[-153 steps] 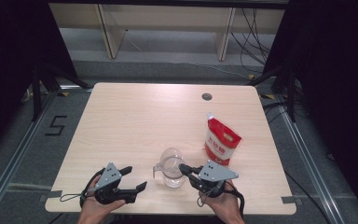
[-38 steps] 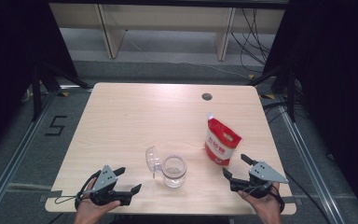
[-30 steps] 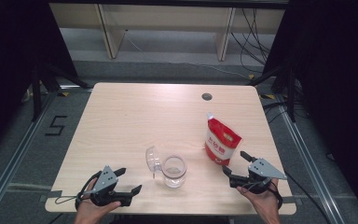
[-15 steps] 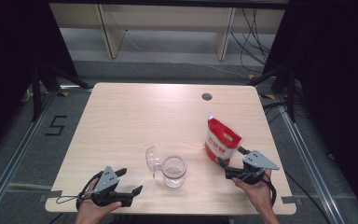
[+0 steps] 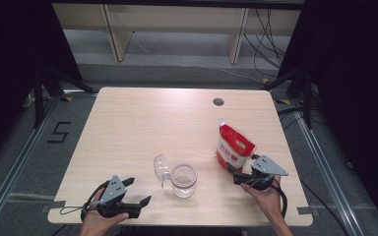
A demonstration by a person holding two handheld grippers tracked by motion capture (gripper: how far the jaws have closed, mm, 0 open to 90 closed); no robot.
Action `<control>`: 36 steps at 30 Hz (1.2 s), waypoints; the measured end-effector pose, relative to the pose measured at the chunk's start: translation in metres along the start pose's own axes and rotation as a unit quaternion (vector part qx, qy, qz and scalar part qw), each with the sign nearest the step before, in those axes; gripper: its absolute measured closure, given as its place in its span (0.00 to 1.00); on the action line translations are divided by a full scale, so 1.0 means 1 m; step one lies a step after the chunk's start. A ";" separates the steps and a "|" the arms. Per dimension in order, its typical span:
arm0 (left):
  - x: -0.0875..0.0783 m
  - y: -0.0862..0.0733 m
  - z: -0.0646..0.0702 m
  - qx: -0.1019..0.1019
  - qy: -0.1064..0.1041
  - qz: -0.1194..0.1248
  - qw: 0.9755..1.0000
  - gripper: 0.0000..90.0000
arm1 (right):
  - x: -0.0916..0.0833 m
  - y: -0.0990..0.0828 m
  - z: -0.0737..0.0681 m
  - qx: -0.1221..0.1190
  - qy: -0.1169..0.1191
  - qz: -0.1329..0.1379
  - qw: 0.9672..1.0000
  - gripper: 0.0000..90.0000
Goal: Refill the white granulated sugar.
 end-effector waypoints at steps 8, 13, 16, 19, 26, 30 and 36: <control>0.001 -0.001 0.001 0.003 -0.001 -0.003 1.000 0.17 | 0.008 0.001 0.000 -0.007 -0.001 0.000 1.000 0.24; 0.001 -0.001 0.001 0.002 -0.001 -0.001 1.000 0.17 | 0.011 0.003 0.002 -0.007 0.006 0.006 1.000 0.26; 0.001 0.000 0.002 0.003 -0.002 -0.002 1.000 0.17 | 0.011 0.004 0.005 -0.009 -0.004 0.013 1.000 0.27; 0.002 0.000 0.003 -0.001 -0.002 0.000 1.000 0.17 | 0.013 0.005 0.008 -0.019 -0.009 0.025 0.999 0.28; 0.001 -0.001 0.002 -0.001 -0.005 -0.002 1.000 0.17 | 0.021 0.003 0.009 -0.016 -0.011 0.031 0.999 0.31; 0.002 -0.001 0.002 -0.003 -0.007 -0.001 1.000 0.17 | 0.022 0.004 0.008 -0.020 -0.003 0.033 0.999 0.32; 0.001 0.000 0.002 -0.004 -0.006 -0.001 1.000 0.17 | 0.023 0.004 0.008 -0.023 -0.006 0.036 0.999 0.33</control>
Point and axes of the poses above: each handheld gripper's, and its own axes: x roughly forward along the jaws, y roughly out of its top, z roughly to its right, the point moved 8 cm from there along x, roughly forward along the jaws, and after that the axes turned 1 degree about -y, right-handed, at the moved point
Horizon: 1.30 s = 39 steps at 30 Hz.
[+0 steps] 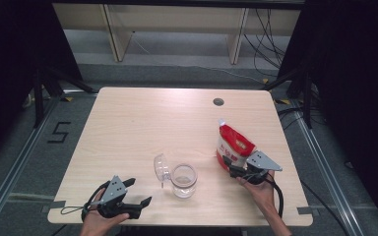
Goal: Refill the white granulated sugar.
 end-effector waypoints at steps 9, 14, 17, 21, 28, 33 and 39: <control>0.001 0.000 0.001 0.001 -0.001 0.001 1.000 0.17 | 0.001 0.001 0.000 0.002 0.005 0.002 1.000 0.34; 0.001 0.000 0.001 0.001 -0.001 0.000 1.000 0.17 | 0.003 0.002 -0.003 0.022 0.004 0.017 1.000 0.37; 0.001 0.000 0.002 0.000 -0.003 0.004 1.000 0.17 | 0.004 0.002 -0.005 0.032 0.015 0.019 0.999 0.41; 0.001 0.000 0.002 0.004 -0.004 0.001 1.000 0.17 | 0.004 0.001 -0.004 0.032 0.017 0.012 0.999 0.43; 0.001 0.000 0.002 0.006 -0.004 0.001 1.000 0.17 | 0.005 0.001 -0.005 0.034 0.028 0.017 0.999 0.48; 0.001 0.000 0.002 0.008 -0.004 -0.002 1.000 0.17 | 0.005 -0.002 -0.004 0.038 0.016 0.014 0.999 0.48; 0.001 0.000 0.002 0.007 -0.005 -0.002 1.000 0.17 | 0.006 -0.002 -0.005 0.052 0.019 0.021 0.998 0.48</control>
Point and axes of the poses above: each handheld gripper's, and its own axes: x roughly forward along the jaws, y roughly out of its top, z roughly to its right, the point moved 8 cm from there along x, roughly forward along the jaws, and after that the axes turned 1 degree about -y, right-handed, at the moved point
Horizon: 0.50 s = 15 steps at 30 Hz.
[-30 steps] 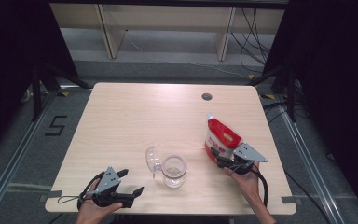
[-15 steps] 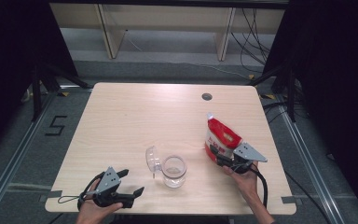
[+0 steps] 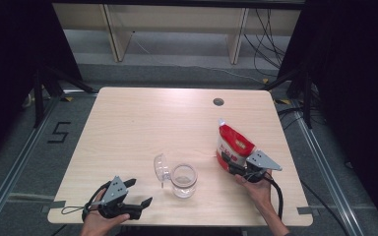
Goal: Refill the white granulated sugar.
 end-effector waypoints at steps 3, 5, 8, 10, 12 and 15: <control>0.000 0.000 0.000 0.001 0.002 -0.003 1.000 0.17 | 0.001 -0.001 0.001 -0.005 0.005 0.001 1.000 0.47; 0.000 0.000 0.000 0.001 0.000 -0.001 1.000 0.17 | 0.002 -0.002 0.000 -0.004 0.010 -0.004 1.000 0.47; 0.000 0.000 0.000 0.000 0.000 0.000 1.000 0.17 | 0.002 -0.002 0.000 -0.002 0.008 -0.001 1.000 0.48; 0.000 0.000 0.000 0.000 0.000 0.000 1.000 0.17 | 0.000 -0.003 0.000 0.007 0.007 -0.010 1.000 0.50; 0.000 0.000 0.000 0.000 -0.001 0.000 1.000 0.17 | 0.000 -0.003 0.000 0.006 0.006 -0.010 1.000 0.51; 0.000 0.000 0.001 0.000 -0.002 0.000 1.000 0.17 | 0.000 -0.003 0.000 0.007 0.001 -0.006 1.000 0.52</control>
Point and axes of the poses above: each handheld gripper's, and its own axes: x roughly forward along the jaws, y roughly out of its top, z roughly to its right, the point moved 8 cm from there along x, roughly forward along the jaws, and after that the axes turned 1 degree about -y, right-handed, at the moved point
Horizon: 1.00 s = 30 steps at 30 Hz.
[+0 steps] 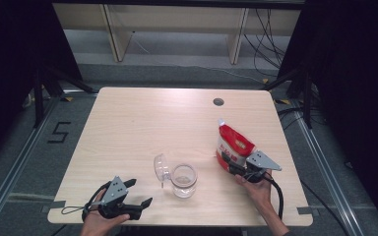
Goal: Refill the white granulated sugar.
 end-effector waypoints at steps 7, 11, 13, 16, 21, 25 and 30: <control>-0.001 0.000 -0.001 -0.004 0.001 0.004 1.000 0.18 | -0.002 0.002 0.001 -0.013 -0.009 -0.001 1.000 0.54; -0.001 0.001 0.001 -0.005 -0.004 0.004 1.000 0.18 | -0.006 0.008 0.005 -0.070 -0.020 0.013 0.997 0.55; -0.001 0.001 0.000 -0.001 -0.003 0.003 1.000 0.17 | -0.007 0.009 0.005 -0.079 -0.018 0.010 0.997 0.55; -0.002 0.000 -0.002 0.010 -0.001 -0.001 1.000 0.18 | -0.012 0.013 0.006 -0.090 -0.026 0.010 0.996 0.55; -0.002 0.001 -0.001 -0.003 -0.003 0.005 1.000 0.18 | -0.020 0.021 0.001 -0.150 -0.033 0.007 0.988 0.55; -0.002 0.001 -0.001 -0.003 -0.002 0.005 1.000 0.17 | -0.025 0.026 -0.007 -0.175 -0.032 0.002 0.984 0.56; -0.002 -0.001 -0.003 -0.003 0.002 -0.001 1.000 0.18 | -0.035 0.036 -0.024 -0.223 -0.025 0.007 0.974 0.56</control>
Point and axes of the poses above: each handheld gripper's, and its own axes: x roughly forward along the jaws, y roughly out of its top, z roughly to its right, the point moved 8 cm from there along x, roughly forward along the jaws, and after that the axes turned 1 degree about -y, right-handed, at the moved point
